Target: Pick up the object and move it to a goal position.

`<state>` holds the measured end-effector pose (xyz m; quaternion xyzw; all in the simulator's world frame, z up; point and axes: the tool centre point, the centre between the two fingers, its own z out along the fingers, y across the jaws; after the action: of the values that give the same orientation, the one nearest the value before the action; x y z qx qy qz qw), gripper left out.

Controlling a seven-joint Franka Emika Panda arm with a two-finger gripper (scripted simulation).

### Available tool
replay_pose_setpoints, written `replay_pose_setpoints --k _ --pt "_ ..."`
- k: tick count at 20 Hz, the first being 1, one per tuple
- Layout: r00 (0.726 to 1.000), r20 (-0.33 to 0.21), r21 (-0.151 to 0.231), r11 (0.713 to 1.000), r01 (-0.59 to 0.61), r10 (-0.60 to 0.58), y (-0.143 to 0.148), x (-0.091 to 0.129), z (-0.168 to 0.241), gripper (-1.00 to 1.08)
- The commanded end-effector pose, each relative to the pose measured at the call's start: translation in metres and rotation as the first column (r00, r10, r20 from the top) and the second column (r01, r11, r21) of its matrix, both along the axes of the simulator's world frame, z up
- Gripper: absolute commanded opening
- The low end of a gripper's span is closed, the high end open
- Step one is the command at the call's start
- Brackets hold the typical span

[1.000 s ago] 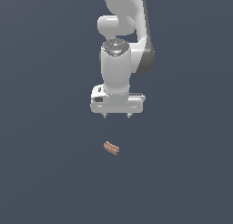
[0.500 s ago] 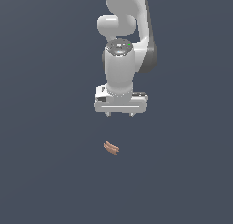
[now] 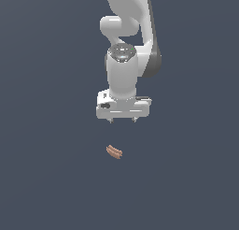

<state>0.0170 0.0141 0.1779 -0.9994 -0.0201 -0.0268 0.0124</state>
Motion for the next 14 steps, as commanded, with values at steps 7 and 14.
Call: replay_pose_setpoints --k 7,14 --pt "0.986 -0.008 -0.017 0.985 -0.169 0.169 -0.004 0.016 -0.012 1.0" --pt "0.935 -0.021 -0.03 0.935 -0.354 0.354 -0.01 0.034 -0.027 1.0"
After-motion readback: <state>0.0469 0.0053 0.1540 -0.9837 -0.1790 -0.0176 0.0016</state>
